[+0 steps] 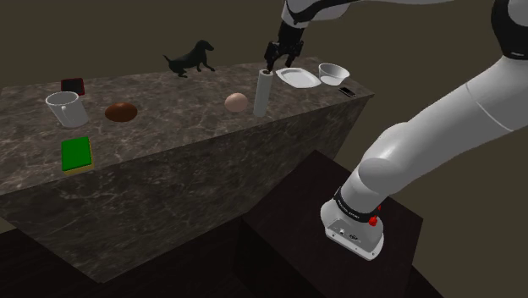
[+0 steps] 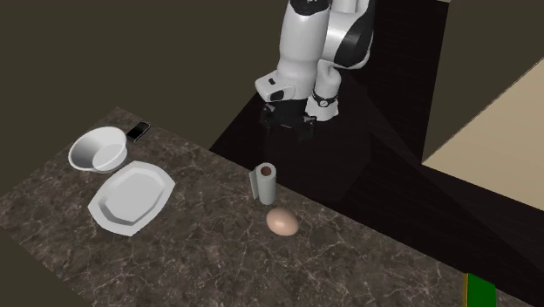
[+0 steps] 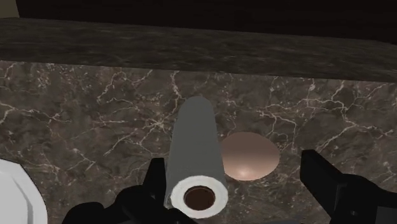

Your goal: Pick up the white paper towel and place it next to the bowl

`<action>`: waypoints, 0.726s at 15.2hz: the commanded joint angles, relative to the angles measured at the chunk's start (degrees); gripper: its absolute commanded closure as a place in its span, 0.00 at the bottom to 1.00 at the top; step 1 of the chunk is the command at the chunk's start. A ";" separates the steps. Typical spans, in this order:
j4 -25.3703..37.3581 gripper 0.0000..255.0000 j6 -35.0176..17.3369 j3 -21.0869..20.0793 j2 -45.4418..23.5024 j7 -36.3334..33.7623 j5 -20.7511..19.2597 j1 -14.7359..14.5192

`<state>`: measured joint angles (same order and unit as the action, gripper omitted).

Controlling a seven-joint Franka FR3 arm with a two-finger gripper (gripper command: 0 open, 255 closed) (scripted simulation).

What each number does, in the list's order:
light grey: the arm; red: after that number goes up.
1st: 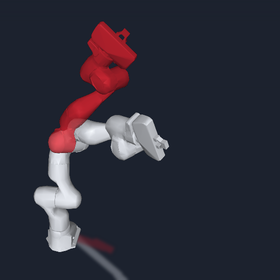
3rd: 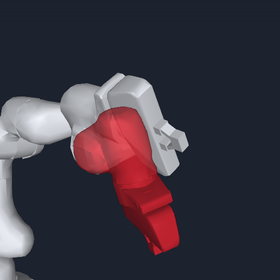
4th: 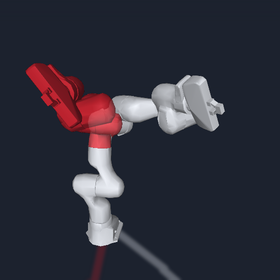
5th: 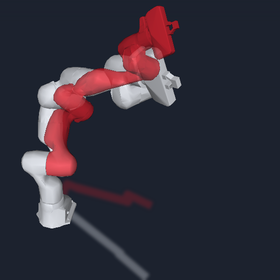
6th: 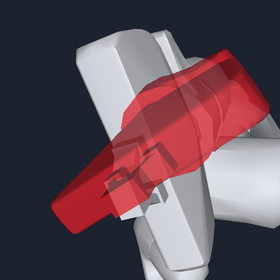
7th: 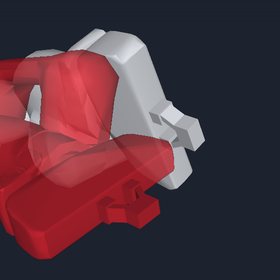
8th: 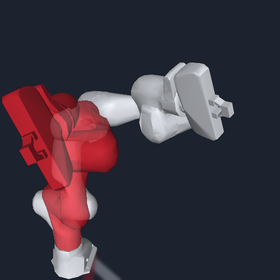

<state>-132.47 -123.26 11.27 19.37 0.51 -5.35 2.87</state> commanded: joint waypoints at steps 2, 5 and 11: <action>2.40 0.00 -5.17 1.94 -6.51 1.84 1.87 0.07; 4.84 0.00 -7.93 2.98 -11.09 3.28 3.79 0.10; 3.34 0.00 -12.39 3.24 -14.13 3.97 4.76 0.01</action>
<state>-128.85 -134.78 14.50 5.82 4.43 -0.78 2.93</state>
